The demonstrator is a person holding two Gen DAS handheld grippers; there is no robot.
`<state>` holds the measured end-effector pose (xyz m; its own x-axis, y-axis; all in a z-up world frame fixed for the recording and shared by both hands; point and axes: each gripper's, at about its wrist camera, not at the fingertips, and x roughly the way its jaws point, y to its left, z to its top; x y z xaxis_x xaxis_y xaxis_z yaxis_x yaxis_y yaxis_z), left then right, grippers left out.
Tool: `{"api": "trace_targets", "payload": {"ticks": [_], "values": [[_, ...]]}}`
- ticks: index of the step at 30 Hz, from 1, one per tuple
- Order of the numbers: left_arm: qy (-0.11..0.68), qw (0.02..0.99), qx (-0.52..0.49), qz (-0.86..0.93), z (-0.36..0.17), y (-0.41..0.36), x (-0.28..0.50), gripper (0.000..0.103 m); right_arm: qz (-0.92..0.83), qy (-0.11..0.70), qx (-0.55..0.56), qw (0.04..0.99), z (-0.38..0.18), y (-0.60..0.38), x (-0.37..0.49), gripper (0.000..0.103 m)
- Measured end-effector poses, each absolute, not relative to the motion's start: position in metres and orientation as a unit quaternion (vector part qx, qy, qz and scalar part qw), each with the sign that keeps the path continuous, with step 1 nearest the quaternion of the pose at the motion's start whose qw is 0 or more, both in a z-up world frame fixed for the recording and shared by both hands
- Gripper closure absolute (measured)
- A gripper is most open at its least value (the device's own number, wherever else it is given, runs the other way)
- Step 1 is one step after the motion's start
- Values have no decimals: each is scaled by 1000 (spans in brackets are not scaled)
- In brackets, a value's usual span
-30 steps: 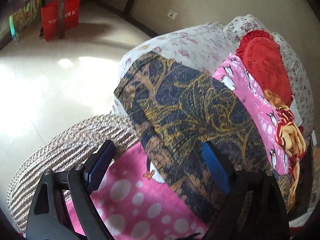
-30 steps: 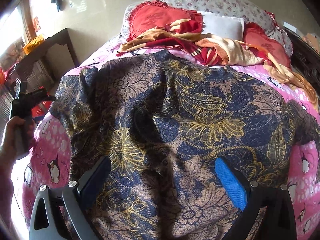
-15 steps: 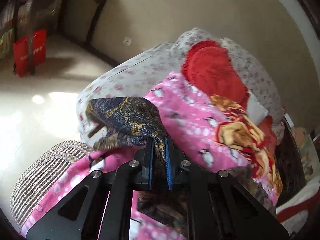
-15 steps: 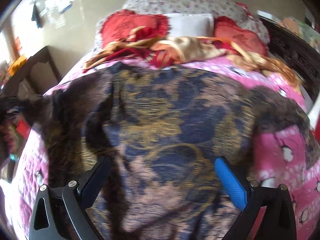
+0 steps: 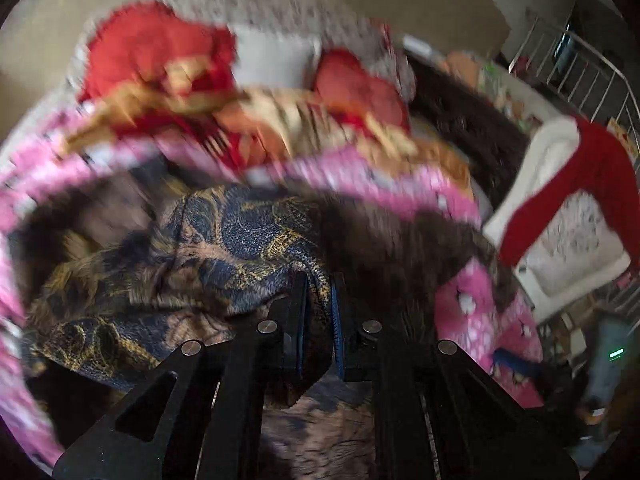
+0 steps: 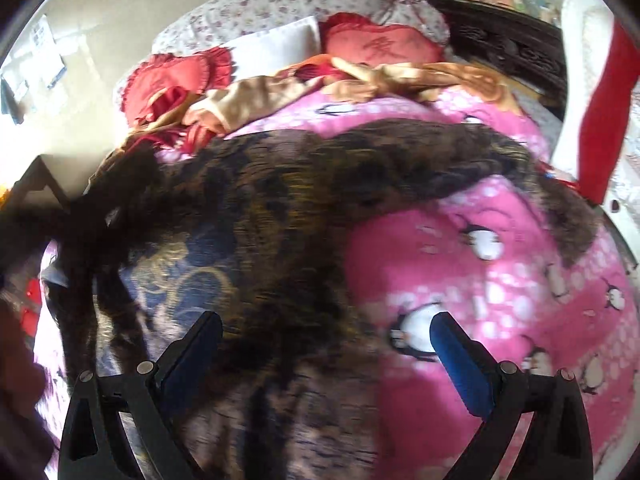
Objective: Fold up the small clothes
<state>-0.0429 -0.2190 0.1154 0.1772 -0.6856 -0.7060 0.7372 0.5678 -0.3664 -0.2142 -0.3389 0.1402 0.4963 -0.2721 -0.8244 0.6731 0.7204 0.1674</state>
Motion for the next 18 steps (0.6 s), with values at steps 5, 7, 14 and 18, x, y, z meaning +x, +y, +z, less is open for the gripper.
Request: {"api": "trace_targets", "payload": {"ticks": [5, 7, 14, 18], "values": [[482, 727, 45, -487, 90, -225, -64, 64, -295, 410, 244, 828, 143, -351, -228, 0], [482, 720, 31, -499, 104, -208, -63, 53, -295, 409, 239, 830, 144, -351, -225, 0], [381, 852, 88, -348, 142, -94, -48, 25, -217, 385, 227, 868, 163, -326, -180, 0], [427, 867, 157, -203, 93, -58, -11, 25, -146, 372, 156, 903, 176, -284, -125, 0]]}}
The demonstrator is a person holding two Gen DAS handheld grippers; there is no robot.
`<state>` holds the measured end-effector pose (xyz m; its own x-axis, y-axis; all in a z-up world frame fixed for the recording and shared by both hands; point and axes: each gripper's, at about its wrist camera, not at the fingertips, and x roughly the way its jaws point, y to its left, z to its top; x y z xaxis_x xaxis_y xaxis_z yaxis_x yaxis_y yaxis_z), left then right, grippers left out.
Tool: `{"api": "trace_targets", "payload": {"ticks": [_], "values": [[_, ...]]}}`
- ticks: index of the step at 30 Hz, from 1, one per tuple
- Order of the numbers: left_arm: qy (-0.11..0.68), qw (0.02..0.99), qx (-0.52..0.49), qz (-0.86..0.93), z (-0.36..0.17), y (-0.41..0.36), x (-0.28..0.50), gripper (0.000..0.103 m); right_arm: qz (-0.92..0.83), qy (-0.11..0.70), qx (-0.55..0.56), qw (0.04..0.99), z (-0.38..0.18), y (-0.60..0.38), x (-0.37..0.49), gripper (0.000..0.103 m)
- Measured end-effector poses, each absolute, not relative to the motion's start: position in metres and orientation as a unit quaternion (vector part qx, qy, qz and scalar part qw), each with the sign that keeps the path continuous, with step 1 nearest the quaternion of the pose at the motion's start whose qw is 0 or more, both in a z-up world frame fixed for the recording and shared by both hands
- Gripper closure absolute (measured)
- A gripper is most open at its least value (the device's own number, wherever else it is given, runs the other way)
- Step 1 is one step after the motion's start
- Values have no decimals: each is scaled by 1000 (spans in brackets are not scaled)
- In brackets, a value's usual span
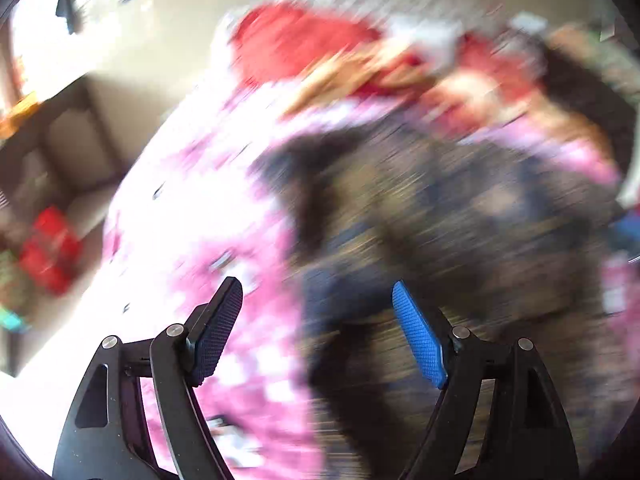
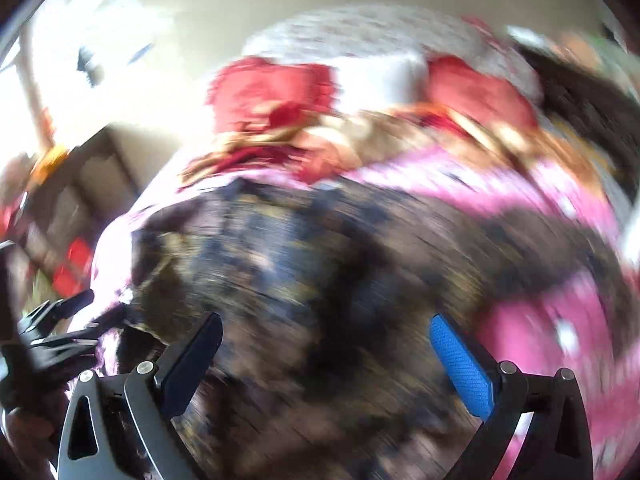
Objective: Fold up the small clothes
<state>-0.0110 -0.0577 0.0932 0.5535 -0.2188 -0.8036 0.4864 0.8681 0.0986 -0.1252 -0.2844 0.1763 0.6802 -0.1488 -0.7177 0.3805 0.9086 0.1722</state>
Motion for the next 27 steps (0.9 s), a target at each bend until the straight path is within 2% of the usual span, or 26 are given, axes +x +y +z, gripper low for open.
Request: {"api": "trace_targets", "payload": {"ticks": [3, 6, 7, 8, 9, 11, 17, 21, 24, 26, 27], "values": [[484, 844, 159, -166, 51, -39, 4, 24, -105, 409, 87, 902, 163, -250, -74, 12], [453, 861, 146, -176, 52, -29, -7, 24, -86, 444, 52, 890, 137, -228, -33, 16], [451, 862, 154, -174, 53, -29, -10, 24, -92, 452, 38, 886, 127, -225, -21, 37], [449, 863, 156, -173, 53, -27, -12, 24, -92, 459, 33, 883, 118, -227, -13, 72], [448, 863, 155, -173, 54, -26, -15, 24, -78, 467, 47, 880, 112, -232, -7, 81], [448, 863, 150, -178, 54, -31, -18, 24, -64, 456, 128, 878, 119, -260, -13, 90], [445, 867, 143, -172, 48, -39, -10, 23, -163, 345, 190, 905, 177, -331, -105, 91], [448, 868, 133, -169, 47, -40, -9, 22, -248, 389, 184, 868, 161, -368, -147, 89], [453, 866, 127, -170, 51, -36, -7, 22, -294, 437, 193, 828, 142, -386, -170, 71], [456, 866, 115, -170, 52, -31, -3, 22, -305, 413, 176, 840, 157, -382, -174, 52], [456, 866, 111, -170, 53, -28, -3, 22, -297, 398, 174, 850, 165, -377, -174, 47]]}}
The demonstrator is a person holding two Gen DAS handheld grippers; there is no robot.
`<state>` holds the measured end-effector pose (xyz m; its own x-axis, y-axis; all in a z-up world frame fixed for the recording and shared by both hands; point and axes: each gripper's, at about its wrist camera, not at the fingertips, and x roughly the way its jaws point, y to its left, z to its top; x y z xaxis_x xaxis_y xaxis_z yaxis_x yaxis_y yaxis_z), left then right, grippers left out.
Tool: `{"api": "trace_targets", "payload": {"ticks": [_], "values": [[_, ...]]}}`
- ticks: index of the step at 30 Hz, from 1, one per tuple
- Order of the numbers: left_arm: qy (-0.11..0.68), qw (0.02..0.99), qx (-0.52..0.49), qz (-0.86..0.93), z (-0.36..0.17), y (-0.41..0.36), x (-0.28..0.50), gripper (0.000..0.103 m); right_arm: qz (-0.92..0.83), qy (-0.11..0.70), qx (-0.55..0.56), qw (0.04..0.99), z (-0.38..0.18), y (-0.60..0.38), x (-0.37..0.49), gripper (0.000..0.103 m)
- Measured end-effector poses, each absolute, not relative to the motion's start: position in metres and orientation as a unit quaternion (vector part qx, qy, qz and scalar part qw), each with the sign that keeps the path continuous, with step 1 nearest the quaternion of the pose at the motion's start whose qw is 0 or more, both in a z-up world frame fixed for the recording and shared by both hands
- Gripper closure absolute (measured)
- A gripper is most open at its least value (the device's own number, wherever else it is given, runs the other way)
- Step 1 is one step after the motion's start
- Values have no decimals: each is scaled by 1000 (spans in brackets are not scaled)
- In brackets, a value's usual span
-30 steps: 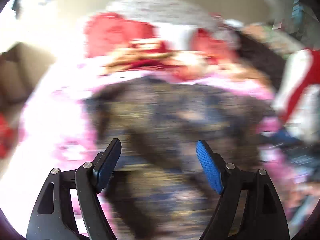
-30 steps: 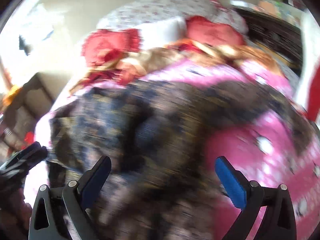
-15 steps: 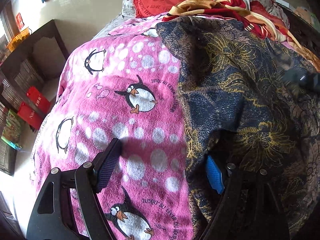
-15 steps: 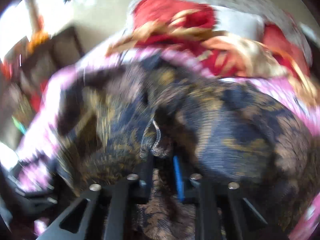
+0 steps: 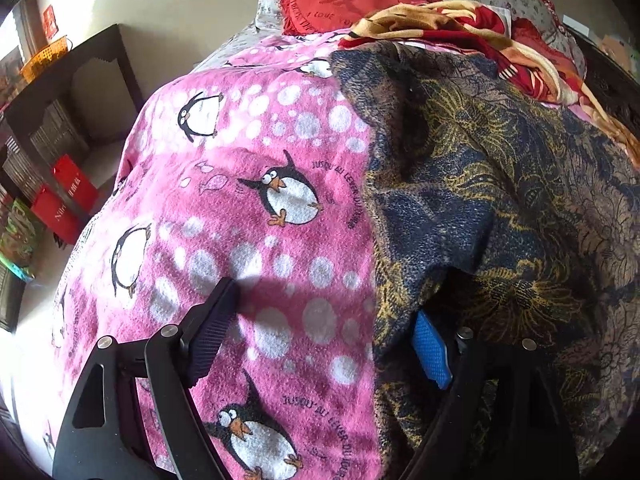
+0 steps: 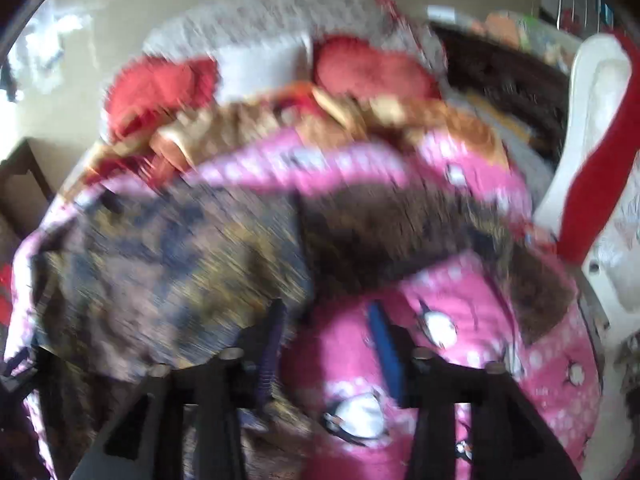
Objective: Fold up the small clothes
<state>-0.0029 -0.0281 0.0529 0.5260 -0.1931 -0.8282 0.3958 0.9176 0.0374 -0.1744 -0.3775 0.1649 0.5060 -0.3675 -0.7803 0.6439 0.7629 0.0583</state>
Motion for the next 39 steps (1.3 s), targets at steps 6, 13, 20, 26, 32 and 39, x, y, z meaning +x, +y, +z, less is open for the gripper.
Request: {"api": "trace_targets", "payload": {"ticks": [6, 13, 20, 26, 32, 39], "values": [[456, 869, 85, -174, 54, -19, -4, 22, -14, 349, 185, 919, 203, -296, -70, 42], [451, 868, 30, -205, 56, -4, 0, 22, 146, 407, 45, 900, 160, -192, 91, 42], [436, 866, -30, -243, 59, 16, 3, 22, 178, 438, -29, 881, 136, -152, 127, 98], [430, 871, -56, -232, 71, 38, 1, 22, 161, 405, 41, 899, 149, -145, 147, 98], [429, 878, 15, -213, 79, 32, -9, 22, 145, 427, 108, 886, 131, -151, 125, 81], [401, 895, 37, -194, 95, 36, -12, 22, 37, 404, 92, 910, 156, -228, -15, 42]]}}
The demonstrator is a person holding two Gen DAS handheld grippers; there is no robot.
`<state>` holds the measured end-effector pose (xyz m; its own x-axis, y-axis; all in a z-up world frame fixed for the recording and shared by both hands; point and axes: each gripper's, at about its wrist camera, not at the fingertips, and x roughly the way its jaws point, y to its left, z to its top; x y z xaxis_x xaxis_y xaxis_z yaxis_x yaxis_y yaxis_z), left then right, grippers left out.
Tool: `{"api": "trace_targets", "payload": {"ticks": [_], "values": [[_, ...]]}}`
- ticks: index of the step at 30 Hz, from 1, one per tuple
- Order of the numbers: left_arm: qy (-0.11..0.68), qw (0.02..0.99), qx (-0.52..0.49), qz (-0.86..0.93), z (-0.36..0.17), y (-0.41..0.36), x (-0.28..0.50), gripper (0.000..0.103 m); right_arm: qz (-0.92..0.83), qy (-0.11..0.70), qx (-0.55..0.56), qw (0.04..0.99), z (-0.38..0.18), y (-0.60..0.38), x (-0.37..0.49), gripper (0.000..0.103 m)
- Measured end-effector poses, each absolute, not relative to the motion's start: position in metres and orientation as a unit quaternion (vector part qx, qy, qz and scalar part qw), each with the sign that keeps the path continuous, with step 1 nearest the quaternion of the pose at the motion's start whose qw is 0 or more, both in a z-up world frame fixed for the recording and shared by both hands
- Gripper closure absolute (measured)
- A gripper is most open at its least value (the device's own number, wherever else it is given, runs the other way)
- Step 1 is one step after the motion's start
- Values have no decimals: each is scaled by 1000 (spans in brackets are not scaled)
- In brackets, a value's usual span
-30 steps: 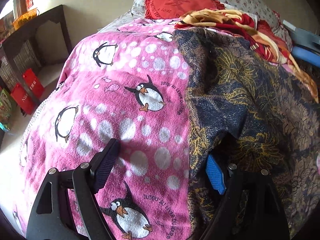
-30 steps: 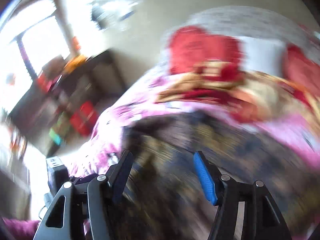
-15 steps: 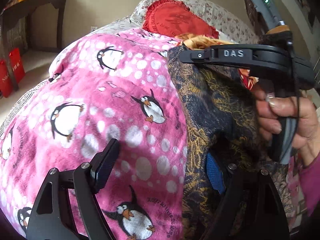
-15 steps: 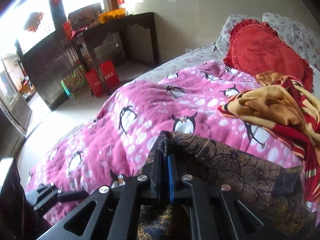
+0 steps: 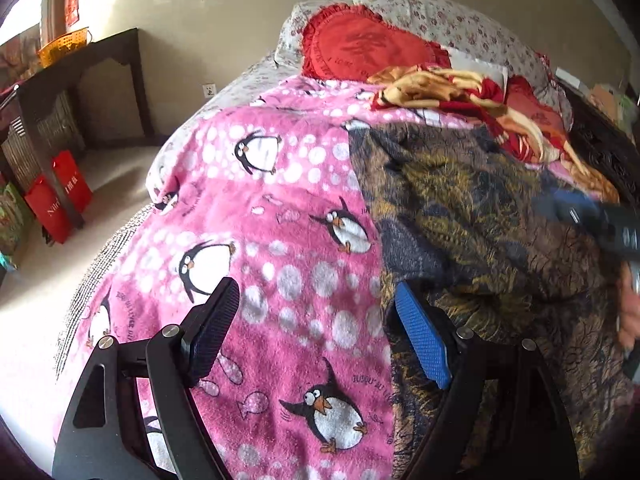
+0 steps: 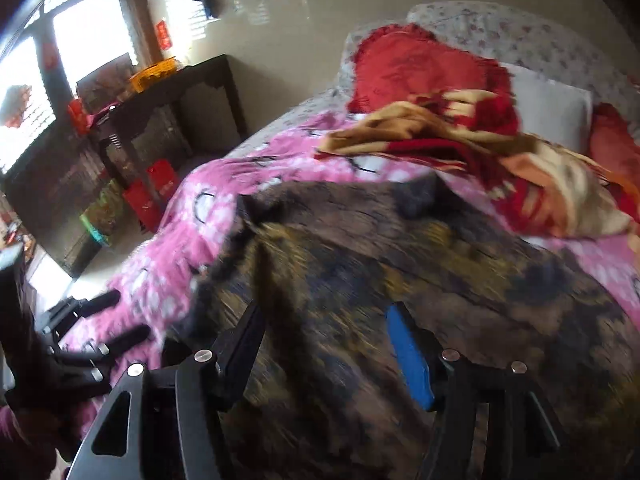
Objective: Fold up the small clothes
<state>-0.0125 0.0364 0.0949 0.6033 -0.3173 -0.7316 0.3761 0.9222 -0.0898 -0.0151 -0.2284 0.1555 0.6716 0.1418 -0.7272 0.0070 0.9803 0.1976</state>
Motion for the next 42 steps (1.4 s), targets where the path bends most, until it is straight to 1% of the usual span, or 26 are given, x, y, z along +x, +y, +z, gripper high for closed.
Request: {"api": "trace_targets", "payload": {"ticks": [4, 7, 9, 12, 13, 14, 17, 21, 26, 28, 29, 31, 34, 36, 37, 38, 39, 40, 41, 42], "values": [[380, 899, 42, -213, 106, 18, -13, 22, -94, 393, 98, 909, 148, -291, -78, 42], [389, 890, 62, -229, 101, -10, -5, 22, -160, 385, 113, 902, 144, -328, -103, 42], [409, 881, 73, -228, 90, -27, 3, 22, -194, 409, 114, 885, 131, -345, -105, 42], [455, 859, 97, -214, 60, -47, 19, 22, -182, 448, 137, 865, 107, -366, -101, 42], [461, 856, 103, -208, 52, -49, 22, 22, -176, 445, 139, 867, 111, -366, -105, 42], [450, 862, 112, -206, 52, -52, 21, 22, -172, 437, 142, 871, 118, -366, -110, 42], [449, 861, 119, -205, 60, -54, 15, 22, -193, 405, 152, 881, 141, -374, -138, 42], [438, 866, 95, -220, 81, -55, 1, 22, -212, 403, 170, 874, 143, -379, -165, 42], [422, 868, 101, -242, 97, -77, -20, 22, -179, 426, 248, 852, 106, -381, -174, 42], [427, 863, 105, -249, 97, -87, -26, 22, -173, 416, 276, 849, 95, -382, -179, 43], [429, 860, 105, -254, 98, -93, -28, 22, -166, 408, 289, 850, 90, -383, -182, 59], [433, 856, 110, -262, 96, -102, -33, 22, -143, 405, 302, 851, 85, -384, -187, 95], [437, 851, 120, -266, 93, -114, -36, 22, -115, 386, 329, 854, 87, -389, -206, 95], [439, 850, 114, -268, 93, -117, -37, 22, -107, 379, 313, 864, 94, -386, -216, 95], [441, 849, 110, -270, 93, -119, -37, 22, -112, 384, 289, 870, 97, -381, -218, 88], [444, 848, 105, -270, 92, -123, -36, 22, -116, 386, 275, 873, 99, -379, -219, 62], [447, 846, 101, -270, 92, -126, -36, 22, -119, 389, 264, 875, 99, -376, -218, 44], [451, 845, 98, -271, 91, -129, -35, 22, -119, 385, 263, 877, 98, -376, -218, 30], [453, 844, 96, -272, 91, -133, -35, 22, -119, 377, 266, 879, 97, -378, -219, 39], [455, 842, 95, -273, 91, -136, -36, 22, -116, 372, 272, 880, 95, -378, -218, 53]]}}
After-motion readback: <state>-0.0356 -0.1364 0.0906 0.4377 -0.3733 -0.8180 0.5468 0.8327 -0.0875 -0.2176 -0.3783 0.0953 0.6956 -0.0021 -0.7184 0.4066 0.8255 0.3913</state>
